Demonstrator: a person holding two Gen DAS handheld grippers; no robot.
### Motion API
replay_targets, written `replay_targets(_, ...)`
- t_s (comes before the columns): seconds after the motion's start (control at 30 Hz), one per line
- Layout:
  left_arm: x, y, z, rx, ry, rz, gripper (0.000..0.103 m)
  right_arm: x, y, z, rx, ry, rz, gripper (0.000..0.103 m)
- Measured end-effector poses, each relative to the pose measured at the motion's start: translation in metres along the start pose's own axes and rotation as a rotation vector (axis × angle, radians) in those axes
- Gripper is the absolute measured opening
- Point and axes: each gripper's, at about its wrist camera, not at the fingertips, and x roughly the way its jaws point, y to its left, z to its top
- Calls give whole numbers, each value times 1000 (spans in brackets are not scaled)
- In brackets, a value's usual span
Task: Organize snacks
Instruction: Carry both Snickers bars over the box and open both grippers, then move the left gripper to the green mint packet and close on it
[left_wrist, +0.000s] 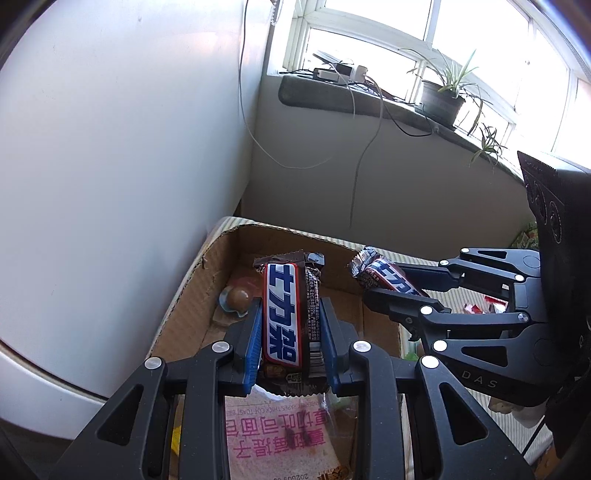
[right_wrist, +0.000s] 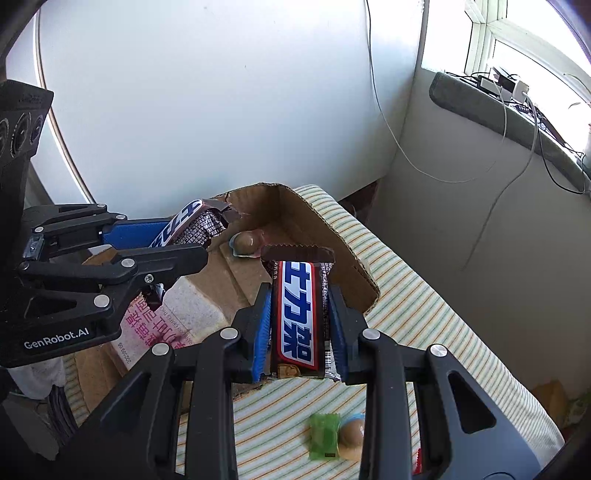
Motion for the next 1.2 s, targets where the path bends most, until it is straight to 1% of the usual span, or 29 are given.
replay_targets(0.27, 0, 4, 0, -25, 11, 16, 28, 9, -1, 1, 1, 3, 1, 30)
replay_targets(0.33, -2, 4, 1, -32, 7, 26, 34, 8, -1, 0, -4, -2, 3, 31)
replay_targets(0.47, -6, 7, 5, -38, -8, 30, 35, 1, -1, 1, -8, -24, -21, 49)
replay_targets(0.5, -8, 6, 5, -35, -11, 33, 35, -2, -1, 1, -6, -30, -23, 51)
replay_targets(0.7, -17, -2, 4, -16, -30, 30, 35, -16, -2, -2, -3, -41, -34, 52)
replay_targets(0.87, -31, -15, 0, -3, -45, 6, 35, -38, -4, -12, 0, -59, -52, 52)
replay_targets(1.07, -49, -48, -11, 42, -62, -39, 35, -74, -21, -40, 23, -68, -86, 52)
replay_targets(1.2, -51, -73, -21, 75, -57, -90, 35, -95, -36, -68, 37, -61, -133, 52)
